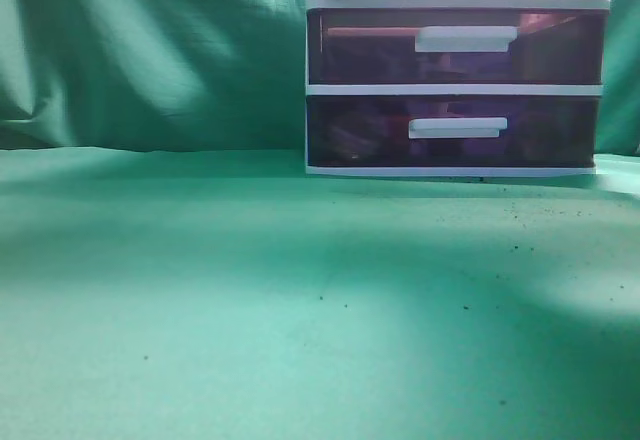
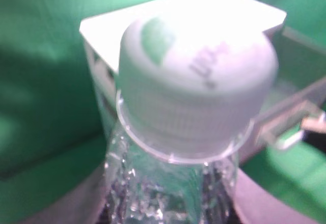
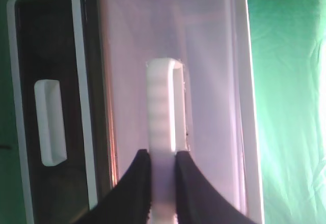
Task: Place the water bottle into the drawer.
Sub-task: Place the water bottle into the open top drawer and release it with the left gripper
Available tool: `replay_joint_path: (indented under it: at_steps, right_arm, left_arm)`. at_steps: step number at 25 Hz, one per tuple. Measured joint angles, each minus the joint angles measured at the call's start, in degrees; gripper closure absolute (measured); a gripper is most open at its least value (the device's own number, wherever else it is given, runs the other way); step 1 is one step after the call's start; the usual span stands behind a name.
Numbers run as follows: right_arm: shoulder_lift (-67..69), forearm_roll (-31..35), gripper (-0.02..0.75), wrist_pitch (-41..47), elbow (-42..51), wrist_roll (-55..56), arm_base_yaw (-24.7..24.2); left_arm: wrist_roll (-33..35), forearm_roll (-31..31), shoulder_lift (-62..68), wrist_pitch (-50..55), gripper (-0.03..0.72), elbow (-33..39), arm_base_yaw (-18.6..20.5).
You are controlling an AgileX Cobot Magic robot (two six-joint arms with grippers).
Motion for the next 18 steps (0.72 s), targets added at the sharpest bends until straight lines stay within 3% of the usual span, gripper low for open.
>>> replay_joint_path:
  at_steps: [10, 18]
  right_arm:
    - [-0.1, 0.0, 0.636, 0.0, 0.0, -0.1, 0.0]
    - [-0.1, 0.1, 0.636, -0.7, 0.7, -0.1, 0.0]
  left_arm:
    - [-0.3, 0.2, 16.2, -20.5, 0.414, -13.5, -0.8]
    - [-0.5, 1.6, 31.1, -23.6, 0.414, -18.3, -0.8]
